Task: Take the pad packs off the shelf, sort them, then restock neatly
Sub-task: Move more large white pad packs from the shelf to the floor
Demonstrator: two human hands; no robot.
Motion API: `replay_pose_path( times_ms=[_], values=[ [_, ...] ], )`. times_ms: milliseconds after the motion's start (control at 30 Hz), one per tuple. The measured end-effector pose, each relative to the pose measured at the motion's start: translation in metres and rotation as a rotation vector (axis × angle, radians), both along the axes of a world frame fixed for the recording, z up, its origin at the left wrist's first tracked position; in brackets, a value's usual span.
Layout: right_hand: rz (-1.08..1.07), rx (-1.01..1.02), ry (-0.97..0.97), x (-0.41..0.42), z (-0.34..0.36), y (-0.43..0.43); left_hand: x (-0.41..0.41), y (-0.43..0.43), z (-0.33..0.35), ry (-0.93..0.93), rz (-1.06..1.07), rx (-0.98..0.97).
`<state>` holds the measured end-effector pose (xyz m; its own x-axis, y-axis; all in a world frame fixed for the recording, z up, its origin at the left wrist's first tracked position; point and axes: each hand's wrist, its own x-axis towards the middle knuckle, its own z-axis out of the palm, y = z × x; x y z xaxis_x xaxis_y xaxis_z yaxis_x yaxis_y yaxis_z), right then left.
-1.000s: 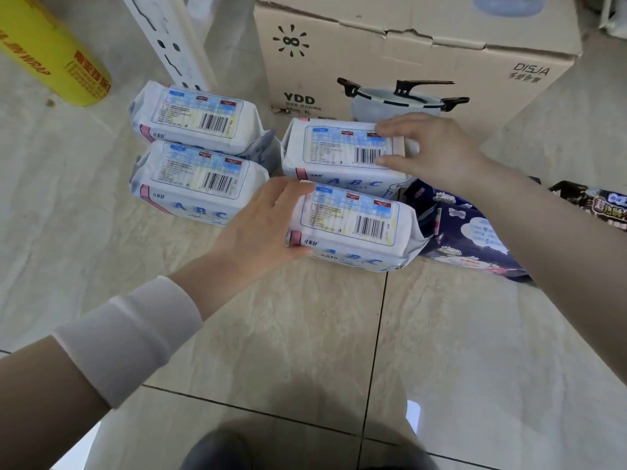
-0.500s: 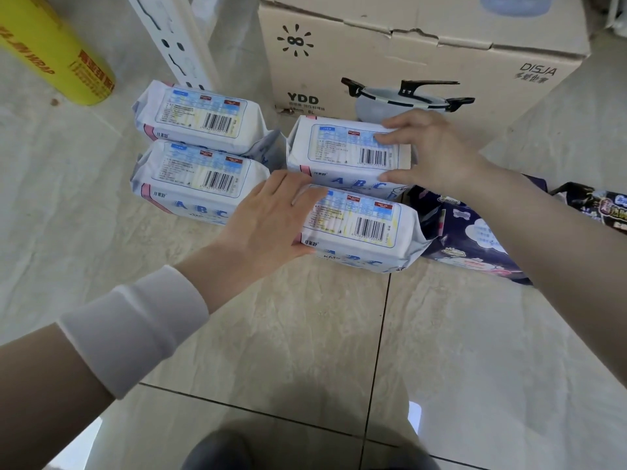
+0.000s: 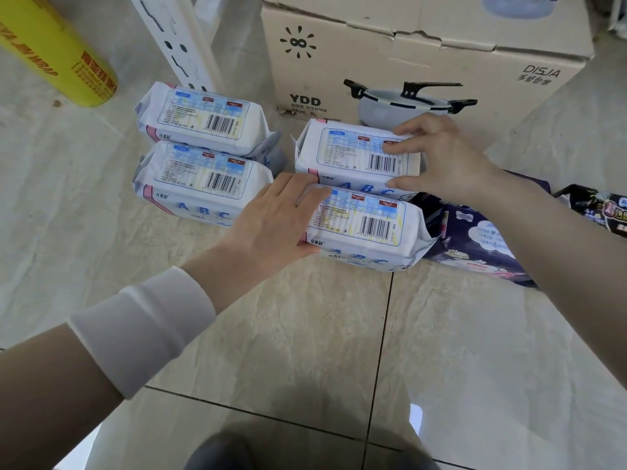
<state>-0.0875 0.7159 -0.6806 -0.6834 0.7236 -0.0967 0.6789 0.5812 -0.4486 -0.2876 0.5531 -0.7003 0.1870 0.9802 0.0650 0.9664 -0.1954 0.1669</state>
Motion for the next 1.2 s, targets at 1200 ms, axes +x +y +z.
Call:
replay_pose_path(
  times_ms=[1200],
  values=[
    [-0.028, -0.058, -0.02, 0.004, 0.003, -0.002, -0.01, -0.002, 0.003, -0.12, -0.047, -0.021]
  ],
)
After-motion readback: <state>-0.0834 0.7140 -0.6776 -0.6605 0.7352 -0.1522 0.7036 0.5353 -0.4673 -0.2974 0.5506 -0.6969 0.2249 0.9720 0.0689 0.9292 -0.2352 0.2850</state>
